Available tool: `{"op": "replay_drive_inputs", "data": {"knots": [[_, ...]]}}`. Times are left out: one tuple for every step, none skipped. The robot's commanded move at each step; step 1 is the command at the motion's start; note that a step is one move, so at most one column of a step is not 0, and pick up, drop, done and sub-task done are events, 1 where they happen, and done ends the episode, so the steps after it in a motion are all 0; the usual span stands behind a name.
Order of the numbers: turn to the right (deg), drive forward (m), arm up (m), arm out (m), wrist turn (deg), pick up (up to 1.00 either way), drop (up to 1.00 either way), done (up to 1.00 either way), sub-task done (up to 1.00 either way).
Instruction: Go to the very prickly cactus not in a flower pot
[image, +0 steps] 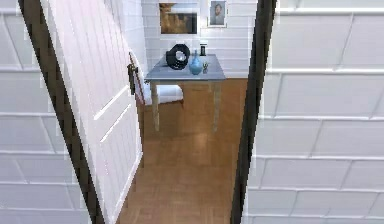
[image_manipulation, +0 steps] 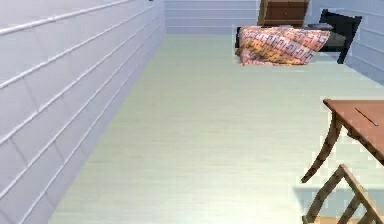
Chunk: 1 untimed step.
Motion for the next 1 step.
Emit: {"op": "replay_drive_inputs", "data": {"knots": [[0.0, 0.25, 0.0, 0.0, 0.0, 0.0, 0.0, 0.0, 0.0]]}}
